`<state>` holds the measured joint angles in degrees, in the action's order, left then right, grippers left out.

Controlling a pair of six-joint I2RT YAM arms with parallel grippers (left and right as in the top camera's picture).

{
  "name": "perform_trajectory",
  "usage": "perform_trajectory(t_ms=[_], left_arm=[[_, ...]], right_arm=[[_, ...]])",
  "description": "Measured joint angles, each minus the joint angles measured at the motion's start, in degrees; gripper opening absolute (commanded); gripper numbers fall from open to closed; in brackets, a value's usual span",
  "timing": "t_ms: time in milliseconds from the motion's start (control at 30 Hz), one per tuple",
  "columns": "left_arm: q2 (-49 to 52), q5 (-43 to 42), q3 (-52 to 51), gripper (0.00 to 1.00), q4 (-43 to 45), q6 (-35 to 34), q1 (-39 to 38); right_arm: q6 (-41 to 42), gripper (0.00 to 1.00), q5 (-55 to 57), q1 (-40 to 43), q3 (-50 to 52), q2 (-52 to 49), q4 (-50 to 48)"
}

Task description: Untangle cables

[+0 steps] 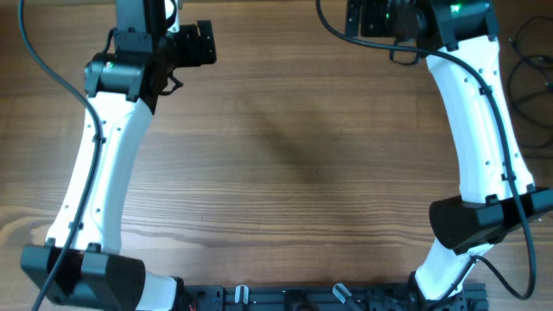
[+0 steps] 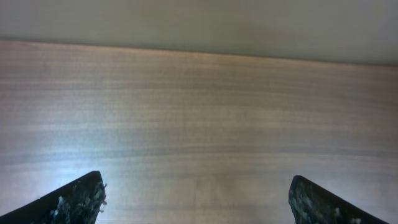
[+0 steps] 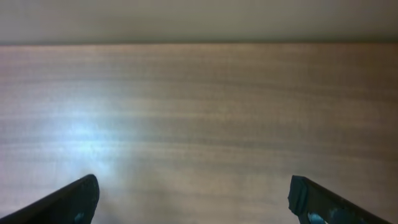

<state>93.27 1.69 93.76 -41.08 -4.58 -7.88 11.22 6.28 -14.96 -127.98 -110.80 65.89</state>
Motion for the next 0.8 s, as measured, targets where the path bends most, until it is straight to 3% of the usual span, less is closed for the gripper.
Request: perform_trajectory(t_ms=[233,467,800], left_arm=[[3.26,0.0,0.0,0.99,5.31,1.16,0.0],[5.75,-0.26,0.0,1.0,4.52,4.5,0.0],[10.14,-2.67,0.0,1.0,3.69,4.96,0.0]], right_arm=[[0.13,1.0,0.15,0.0,9.33,0.0,-9.4],[2.89,1.0,0.17,-0.26,23.74,-0.26,-16.31],[3.08,1.0,0.17,-1.03,25.31,-0.44,-17.84]])
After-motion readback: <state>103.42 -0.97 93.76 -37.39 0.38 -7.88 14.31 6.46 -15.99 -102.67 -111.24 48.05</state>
